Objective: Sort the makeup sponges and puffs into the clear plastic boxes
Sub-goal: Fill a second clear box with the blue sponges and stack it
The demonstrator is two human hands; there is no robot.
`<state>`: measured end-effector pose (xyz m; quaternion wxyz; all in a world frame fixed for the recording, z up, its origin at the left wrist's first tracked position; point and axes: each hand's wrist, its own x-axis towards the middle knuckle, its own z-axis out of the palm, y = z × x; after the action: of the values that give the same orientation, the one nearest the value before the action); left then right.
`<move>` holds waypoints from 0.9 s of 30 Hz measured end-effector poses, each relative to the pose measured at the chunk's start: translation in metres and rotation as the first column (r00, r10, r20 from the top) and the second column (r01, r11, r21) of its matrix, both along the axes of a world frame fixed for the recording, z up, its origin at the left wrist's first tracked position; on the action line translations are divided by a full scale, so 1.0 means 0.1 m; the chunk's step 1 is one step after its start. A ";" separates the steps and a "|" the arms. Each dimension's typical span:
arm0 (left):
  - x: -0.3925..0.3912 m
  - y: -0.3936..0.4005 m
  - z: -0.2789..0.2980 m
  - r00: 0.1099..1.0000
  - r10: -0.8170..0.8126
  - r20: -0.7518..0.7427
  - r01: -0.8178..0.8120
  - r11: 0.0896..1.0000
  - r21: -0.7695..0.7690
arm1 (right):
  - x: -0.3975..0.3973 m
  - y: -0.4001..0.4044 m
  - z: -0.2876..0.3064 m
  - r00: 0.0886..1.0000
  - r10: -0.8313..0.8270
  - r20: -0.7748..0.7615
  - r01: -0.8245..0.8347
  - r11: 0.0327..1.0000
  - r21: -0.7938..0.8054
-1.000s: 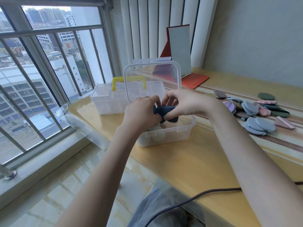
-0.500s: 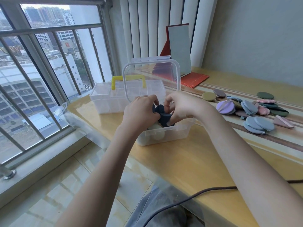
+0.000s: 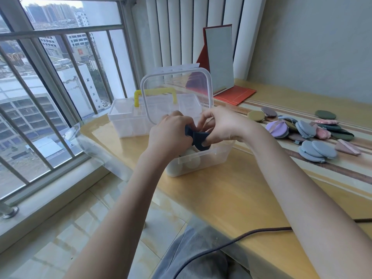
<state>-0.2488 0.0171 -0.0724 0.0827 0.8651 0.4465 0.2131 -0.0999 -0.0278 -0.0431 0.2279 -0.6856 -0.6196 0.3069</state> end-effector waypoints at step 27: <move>-0.03 -0.03 0.04 0.993 -0.097 0.062 0.104 0.987 -0.121 | -0.01 0.02 -0.02 0.993 0.090 0.071 -0.084 0.994 -0.074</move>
<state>-0.2519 0.0144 -0.0683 0.1593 0.8733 0.4123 0.2049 -0.1006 -0.0253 -0.0447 0.1665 -0.6765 -0.6456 0.3128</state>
